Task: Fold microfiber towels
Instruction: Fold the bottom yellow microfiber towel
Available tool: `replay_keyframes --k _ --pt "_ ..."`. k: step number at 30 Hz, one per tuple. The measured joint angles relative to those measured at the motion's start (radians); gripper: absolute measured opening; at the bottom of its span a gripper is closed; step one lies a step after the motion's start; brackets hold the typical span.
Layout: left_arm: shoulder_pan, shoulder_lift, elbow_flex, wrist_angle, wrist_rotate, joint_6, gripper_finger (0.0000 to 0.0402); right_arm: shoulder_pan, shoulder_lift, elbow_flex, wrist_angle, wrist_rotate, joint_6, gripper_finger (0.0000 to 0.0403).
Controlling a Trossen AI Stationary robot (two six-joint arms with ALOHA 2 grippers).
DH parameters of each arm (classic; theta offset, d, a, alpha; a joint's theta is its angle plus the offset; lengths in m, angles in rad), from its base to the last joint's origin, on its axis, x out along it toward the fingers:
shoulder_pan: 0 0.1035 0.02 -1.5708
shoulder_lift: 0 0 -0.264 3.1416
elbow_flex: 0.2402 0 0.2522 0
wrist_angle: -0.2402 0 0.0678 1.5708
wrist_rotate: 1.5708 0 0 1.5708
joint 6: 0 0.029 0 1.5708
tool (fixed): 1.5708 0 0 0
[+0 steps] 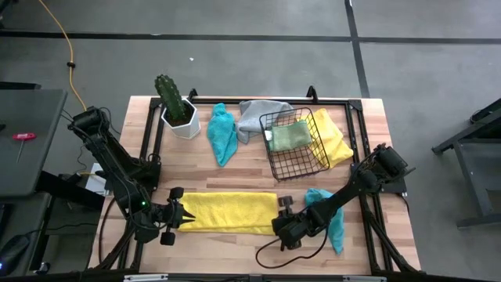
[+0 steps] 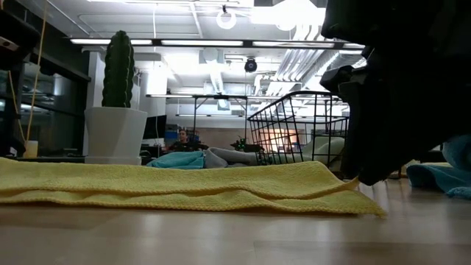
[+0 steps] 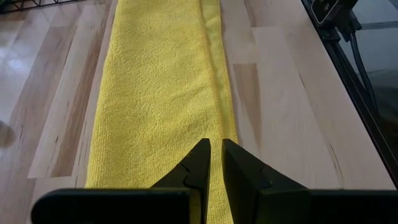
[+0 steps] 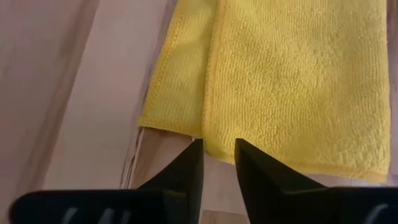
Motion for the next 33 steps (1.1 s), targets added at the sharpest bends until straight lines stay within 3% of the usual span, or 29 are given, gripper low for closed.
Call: replay_keyframes --k 7,23,33 --pt "0.0 0.0 0.0 -0.005 0.007 0.0 0.0033 0.0 0.0 0.0 0.018 -0.021 -0.023 0.0007" --pt "0.0 0.0 0.0 -0.084 0.148 0.008 0.0033 0.0 -0.002 0.088 0.095 -0.036 -0.005 0.0001" --pt "0.0 0.0 -0.017 -0.075 0.169 -0.054 0.004 -0.004 -0.002 0.091 0.055 -0.083 0.038 0.0"
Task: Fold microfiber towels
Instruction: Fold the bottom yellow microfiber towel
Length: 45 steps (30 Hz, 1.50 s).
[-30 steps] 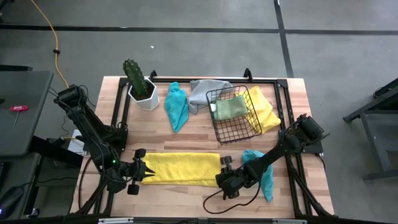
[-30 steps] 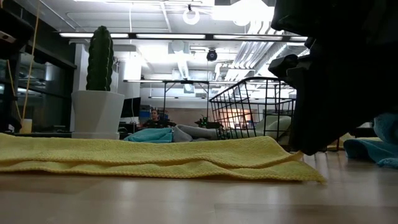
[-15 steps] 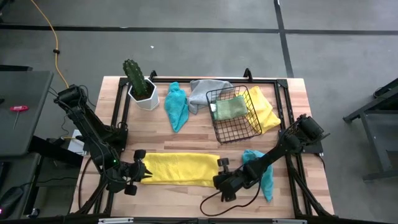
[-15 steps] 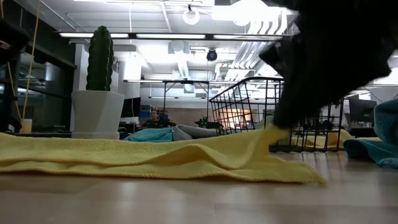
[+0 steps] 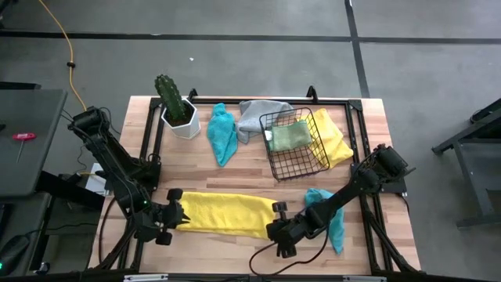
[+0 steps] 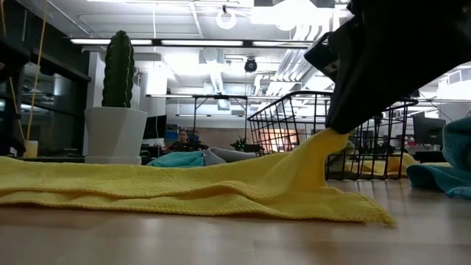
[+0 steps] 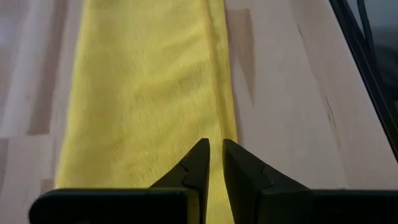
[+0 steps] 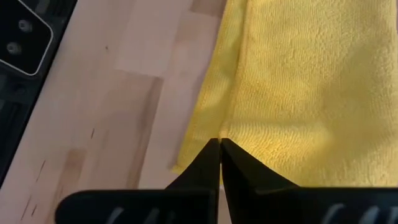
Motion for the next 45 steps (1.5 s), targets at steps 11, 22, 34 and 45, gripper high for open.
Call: replay_keyframes --k 11,22,34,45 --pt "-0.057 0.011 -0.04 0.021 0.077 -0.026 0.0118 -0.001 0.0 0.0 0.0 -0.006 0.002 0.0" --pt "-0.04 0.229 -0.04 0.049 0.051 0.003 0.0095 -0.001 0.0 0.0 0.0 -0.006 0.003 0.0" --pt "-0.06 0.219 -0.037 0.01 0.063 -0.04 0.001 0.0 0.004 0.0 0.002 -0.063 0.125 0.0" --pt "-0.059 0.219 -0.033 -0.043 0.054 -0.052 0.0002 0.0 0.055 0.0 0.003 -0.113 0.134 0.0"
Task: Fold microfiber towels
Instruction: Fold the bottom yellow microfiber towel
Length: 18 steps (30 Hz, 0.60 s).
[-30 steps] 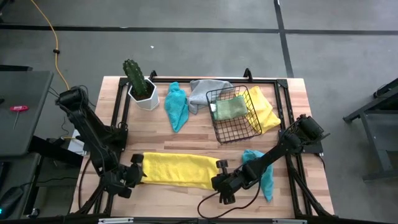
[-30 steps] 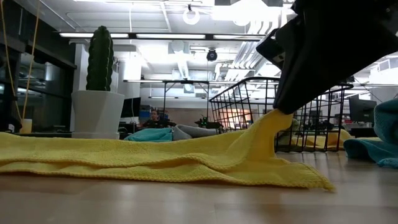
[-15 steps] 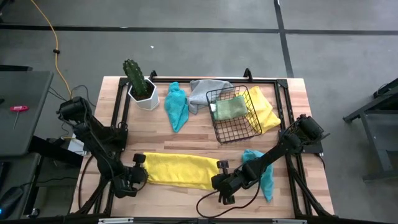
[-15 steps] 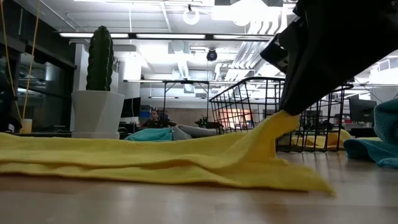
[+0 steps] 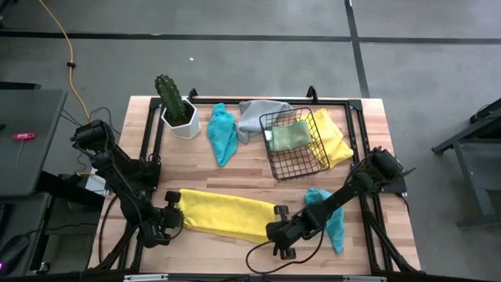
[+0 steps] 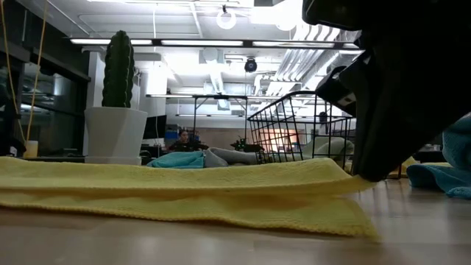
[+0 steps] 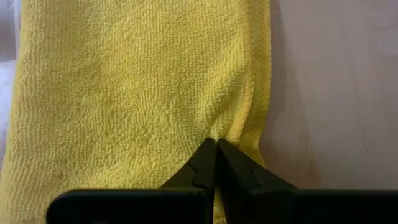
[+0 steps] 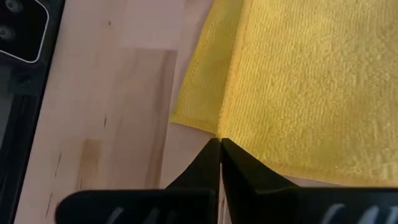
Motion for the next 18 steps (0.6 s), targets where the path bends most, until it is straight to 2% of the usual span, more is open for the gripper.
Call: replay_keyframes --k 8,18 --pt "0.0 0.0 0.043 -0.033 0.005 0.02 0.0001 0.0 0.0 0.0 0.0 -0.001 -0.002 0.0" --pt "0.0 0.0 0.138 -0.177 0.053 0.038 0.0003 0.0 0.0 0.0 -0.005 -0.002 -0.002 0.0"
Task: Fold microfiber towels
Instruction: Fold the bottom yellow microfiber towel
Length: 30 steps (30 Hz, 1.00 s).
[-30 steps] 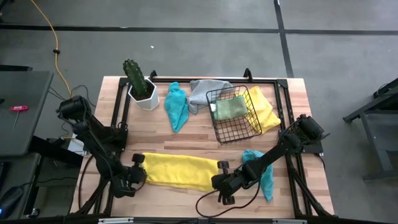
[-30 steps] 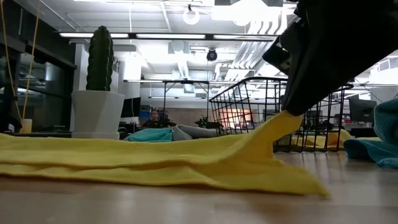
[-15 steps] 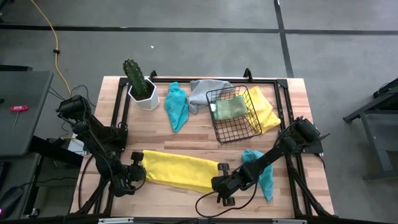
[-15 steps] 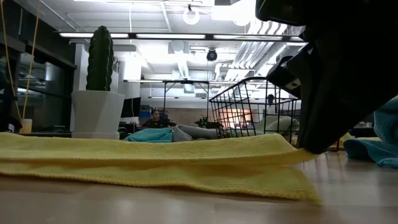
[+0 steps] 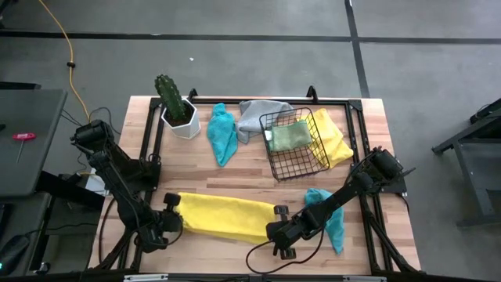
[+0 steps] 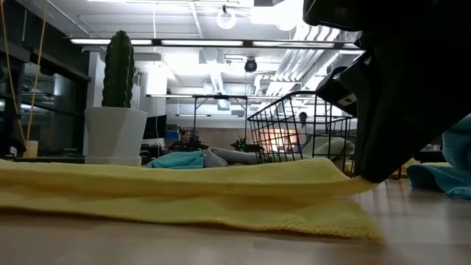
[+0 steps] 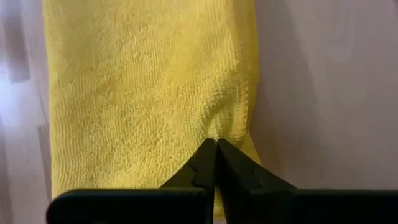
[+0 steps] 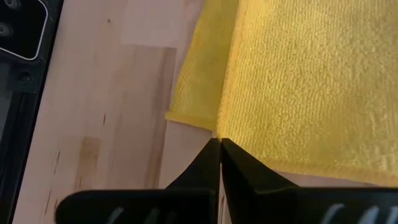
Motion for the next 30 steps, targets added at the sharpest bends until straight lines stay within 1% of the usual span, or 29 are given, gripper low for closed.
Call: replay_keyframes --k 5,10,16,19,22,26,30 --pt "0.003 0.0 0.0 -0.001 0.017 -0.003 0.0018 0.0 0.0 0.0 -0.002 0.0 0.0 0.0" --pt "0.004 0.0 0.0 0.005 0.024 -0.003 0.005 0.0 0.0 0.0 -0.002 -0.001 0.0 0.0" --pt "0.002 0.0 0.0 0.009 0.096 0.005 0.0098 0.0 0.0 0.0 -0.003 -0.002 0.0 0.0" --pt "-0.006 0.0 0.0 0.009 0.14 -0.022 0.0117 0.0 0.0 0.0 -0.003 -0.002 0.0 0.0" --pt "-0.02 0.0 0.0 0.009 0.171 -0.064 0.0127 0.0 0.0 0.0 -0.003 -0.002 0.0 0.0" --pt "-0.047 0.0 0.0 0.009 0.177 -0.112 0.013 0.0 0.0 0.0 -0.003 -0.002 0.0 0.0" --pt "-0.069 0.0 0.0 0.01 0.119 -0.123 0.0131 0.0 0.0 0.0 -0.003 -0.001 0.0 0.0"
